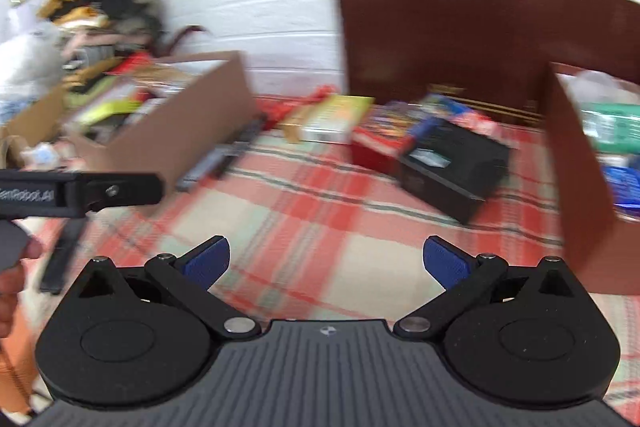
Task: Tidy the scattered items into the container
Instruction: 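Move the left gripper back over the table to the black box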
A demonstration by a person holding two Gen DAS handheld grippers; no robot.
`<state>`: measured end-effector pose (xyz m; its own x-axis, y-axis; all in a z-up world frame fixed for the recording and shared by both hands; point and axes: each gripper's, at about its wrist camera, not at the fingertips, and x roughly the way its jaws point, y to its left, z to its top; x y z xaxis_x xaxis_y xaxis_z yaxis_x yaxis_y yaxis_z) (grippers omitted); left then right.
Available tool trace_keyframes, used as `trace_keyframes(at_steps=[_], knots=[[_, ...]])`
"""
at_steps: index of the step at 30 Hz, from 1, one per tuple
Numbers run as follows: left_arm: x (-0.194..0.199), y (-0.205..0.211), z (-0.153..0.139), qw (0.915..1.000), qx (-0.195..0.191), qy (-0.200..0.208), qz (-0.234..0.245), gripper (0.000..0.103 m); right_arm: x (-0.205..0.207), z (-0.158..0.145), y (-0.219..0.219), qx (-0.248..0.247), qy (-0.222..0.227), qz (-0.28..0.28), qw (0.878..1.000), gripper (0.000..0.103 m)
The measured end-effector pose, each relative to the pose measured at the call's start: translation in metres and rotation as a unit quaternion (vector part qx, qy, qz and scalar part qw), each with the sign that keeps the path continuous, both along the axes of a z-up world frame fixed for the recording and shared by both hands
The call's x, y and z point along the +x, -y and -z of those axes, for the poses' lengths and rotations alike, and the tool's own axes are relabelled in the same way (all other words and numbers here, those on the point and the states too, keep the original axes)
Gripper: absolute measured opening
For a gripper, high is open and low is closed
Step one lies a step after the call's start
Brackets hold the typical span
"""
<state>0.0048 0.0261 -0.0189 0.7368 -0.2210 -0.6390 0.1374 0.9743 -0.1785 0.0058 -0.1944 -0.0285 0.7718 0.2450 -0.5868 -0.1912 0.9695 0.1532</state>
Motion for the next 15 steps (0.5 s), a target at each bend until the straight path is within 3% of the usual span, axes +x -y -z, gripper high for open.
trace_keyframes(at_steps=[6,11,15], knots=[[0.022,0.030,0.007,0.9995,0.018,-0.012,0.025,0.103,0.003,0.017,0.043,-0.002,0.015,0.061,0.998,0.102],[0.042,0.052,0.010,0.9984,0.020,-0.020,0.049,0.103,0.014,0.033,0.058,0.010,0.011,0.051,0.999,0.102],[0.059,0.073,0.015,0.9968,0.025,-0.021,0.073,0.103,0.023,0.043,0.058,-0.008,0.012,0.034,0.999,0.102]])
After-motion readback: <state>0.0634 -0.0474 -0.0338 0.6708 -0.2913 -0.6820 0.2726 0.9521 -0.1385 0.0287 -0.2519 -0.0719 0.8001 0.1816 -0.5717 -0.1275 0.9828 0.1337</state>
